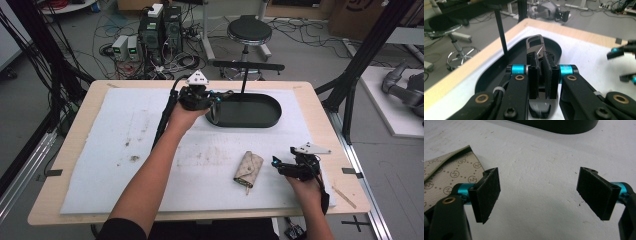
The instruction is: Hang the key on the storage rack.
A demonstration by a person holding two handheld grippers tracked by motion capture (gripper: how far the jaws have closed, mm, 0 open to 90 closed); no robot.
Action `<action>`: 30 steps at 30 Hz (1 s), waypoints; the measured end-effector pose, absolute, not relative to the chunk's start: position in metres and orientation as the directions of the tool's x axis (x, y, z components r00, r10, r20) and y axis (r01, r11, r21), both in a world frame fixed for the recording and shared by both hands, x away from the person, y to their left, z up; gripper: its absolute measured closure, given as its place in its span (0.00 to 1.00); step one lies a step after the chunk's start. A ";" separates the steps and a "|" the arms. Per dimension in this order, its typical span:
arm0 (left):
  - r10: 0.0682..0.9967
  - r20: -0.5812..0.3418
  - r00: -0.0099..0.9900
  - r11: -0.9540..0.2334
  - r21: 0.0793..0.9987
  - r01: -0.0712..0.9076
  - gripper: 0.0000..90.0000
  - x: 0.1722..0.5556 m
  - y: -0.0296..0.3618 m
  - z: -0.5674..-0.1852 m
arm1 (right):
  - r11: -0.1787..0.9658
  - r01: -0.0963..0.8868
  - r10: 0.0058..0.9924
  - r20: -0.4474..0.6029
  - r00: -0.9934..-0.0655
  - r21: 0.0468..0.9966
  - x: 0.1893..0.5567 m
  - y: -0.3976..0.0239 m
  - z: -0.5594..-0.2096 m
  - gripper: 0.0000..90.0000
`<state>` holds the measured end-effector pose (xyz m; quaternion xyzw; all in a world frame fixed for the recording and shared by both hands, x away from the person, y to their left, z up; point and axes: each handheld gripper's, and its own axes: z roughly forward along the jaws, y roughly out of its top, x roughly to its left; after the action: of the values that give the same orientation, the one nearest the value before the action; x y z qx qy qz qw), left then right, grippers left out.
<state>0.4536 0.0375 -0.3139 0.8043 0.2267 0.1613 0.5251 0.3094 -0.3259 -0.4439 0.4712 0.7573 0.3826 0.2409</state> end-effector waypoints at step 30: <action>0.561 0.033 0.827 -0.385 0.895 0.225 0.93 0.532 -0.004 -0.296 | 0.256 0.536 0.902 0.000 -0.431 0.805 0.312 -0.330 -0.446 0.22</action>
<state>0.5323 -0.0044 -0.2960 0.8149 0.2410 0.1682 0.4996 0.3117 -0.3297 -0.4458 0.4762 0.7550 0.3814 0.2405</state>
